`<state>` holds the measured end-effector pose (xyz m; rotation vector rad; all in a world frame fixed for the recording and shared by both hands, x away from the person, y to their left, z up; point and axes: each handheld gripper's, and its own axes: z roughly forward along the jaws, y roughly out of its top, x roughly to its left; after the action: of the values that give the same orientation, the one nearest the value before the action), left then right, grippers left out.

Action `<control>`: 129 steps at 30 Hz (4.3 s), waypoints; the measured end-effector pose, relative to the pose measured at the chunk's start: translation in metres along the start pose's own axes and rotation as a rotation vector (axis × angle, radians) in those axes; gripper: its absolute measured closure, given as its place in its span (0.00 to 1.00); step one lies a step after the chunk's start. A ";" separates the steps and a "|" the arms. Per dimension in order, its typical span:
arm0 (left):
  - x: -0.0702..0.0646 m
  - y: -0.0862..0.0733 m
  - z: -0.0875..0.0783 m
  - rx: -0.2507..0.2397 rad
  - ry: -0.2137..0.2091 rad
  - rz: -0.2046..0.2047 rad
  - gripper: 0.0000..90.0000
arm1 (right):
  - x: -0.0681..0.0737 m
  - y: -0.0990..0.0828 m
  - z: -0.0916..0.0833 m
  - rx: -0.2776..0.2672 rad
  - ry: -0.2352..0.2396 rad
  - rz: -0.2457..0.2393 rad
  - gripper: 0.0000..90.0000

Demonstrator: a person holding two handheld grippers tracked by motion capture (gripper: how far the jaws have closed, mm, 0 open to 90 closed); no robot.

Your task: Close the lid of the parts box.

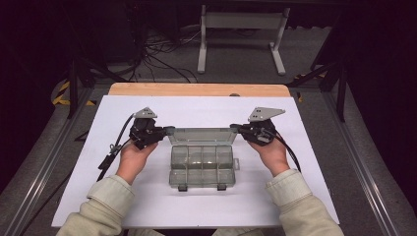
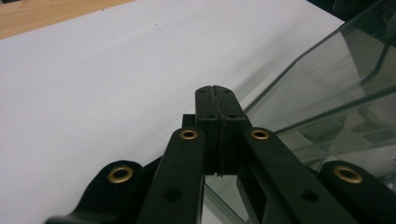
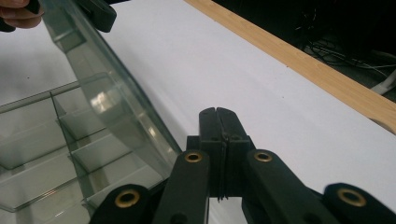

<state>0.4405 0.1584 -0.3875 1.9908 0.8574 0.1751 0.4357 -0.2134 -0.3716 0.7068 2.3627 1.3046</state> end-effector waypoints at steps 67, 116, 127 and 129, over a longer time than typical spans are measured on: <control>-0.051 -0.040 -0.030 0.150 -0.197 0.065 0.99 | 0.069 -0.021 -0.028 0.141 0.164 -0.082 1.00; -0.059 -0.052 -0.012 0.287 -0.230 0.131 1.00 | 0.082 -0.034 -0.013 0.302 0.216 -0.118 0.99; -0.060 -0.061 -0.014 0.226 -0.218 0.181 1.00 | 0.081 -0.036 -0.014 0.288 0.222 -0.116 0.99; -0.060 -0.062 -0.014 0.224 -0.218 0.173 1.00 | 0.081 -0.038 -0.014 0.277 0.225 -0.114 0.99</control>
<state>0.3587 0.1501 -0.4168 2.2451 0.5861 -0.0416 0.3527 -0.1934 -0.4018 0.5119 2.7564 1.0697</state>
